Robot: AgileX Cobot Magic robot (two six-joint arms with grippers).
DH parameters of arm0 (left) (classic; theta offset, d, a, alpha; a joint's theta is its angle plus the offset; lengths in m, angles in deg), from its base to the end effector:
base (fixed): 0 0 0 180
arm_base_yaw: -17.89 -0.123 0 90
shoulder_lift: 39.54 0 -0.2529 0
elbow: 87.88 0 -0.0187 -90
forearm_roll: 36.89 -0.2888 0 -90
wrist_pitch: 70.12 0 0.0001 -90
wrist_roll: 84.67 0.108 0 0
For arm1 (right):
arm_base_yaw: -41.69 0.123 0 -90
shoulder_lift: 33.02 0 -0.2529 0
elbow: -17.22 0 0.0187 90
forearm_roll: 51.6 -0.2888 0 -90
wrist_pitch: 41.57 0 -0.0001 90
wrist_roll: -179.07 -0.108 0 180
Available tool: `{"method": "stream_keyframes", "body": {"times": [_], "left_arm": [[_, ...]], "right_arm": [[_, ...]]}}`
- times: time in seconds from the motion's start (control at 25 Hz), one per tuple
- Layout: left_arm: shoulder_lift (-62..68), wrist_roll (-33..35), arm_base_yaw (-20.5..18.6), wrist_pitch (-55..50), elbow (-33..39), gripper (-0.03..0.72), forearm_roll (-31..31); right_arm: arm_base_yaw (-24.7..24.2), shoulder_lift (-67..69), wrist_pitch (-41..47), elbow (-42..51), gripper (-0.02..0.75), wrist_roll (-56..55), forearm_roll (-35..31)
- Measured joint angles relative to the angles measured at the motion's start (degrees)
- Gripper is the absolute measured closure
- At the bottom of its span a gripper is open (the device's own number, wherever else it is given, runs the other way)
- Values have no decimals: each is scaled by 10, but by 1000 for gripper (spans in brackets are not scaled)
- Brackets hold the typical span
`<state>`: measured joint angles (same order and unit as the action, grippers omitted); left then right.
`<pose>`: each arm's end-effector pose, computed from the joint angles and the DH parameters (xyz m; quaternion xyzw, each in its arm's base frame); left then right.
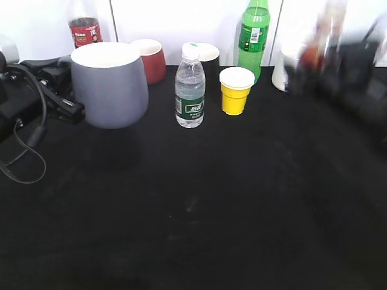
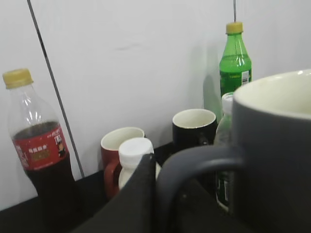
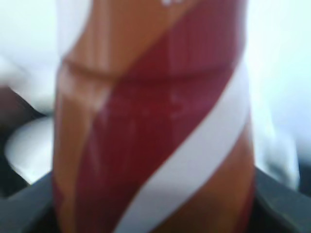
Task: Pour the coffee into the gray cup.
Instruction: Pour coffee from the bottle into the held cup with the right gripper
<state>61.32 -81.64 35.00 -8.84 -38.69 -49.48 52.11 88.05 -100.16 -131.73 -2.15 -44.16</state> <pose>0.2941 -0.1121 0.1316 0.2255 0.6661 -0.1164 0.7014 0.3806 0.0821 0.0860 -0.1207 0.7197 0.0864 0.6783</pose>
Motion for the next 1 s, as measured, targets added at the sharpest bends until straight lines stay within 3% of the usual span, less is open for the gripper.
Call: {"method": "stream_keyframes", "body": {"times": [0.2,0.36,0.56,0.76,0.88,1.0], "left_arm": [[82,0,0,51,-2,650,-30],[117,0,0,50,-20,650,-85],[117,0,0,54,-33,650,-168],[117,0,0,54,-33,650,-173],[117,0,0,54,-33,650,-173],[117,0,0,54,-33,650,-173]], "right_arm": [[103,-107,207,-102,233,2,146],[173,-77,265,-142,233,58,251],[188,-49,273,-144,233,258,255],[188,-48,242,-144,233,473,242],[188,-48,232,-144,233,594,192],[188,-48,220,-144,233,660,175]]}}
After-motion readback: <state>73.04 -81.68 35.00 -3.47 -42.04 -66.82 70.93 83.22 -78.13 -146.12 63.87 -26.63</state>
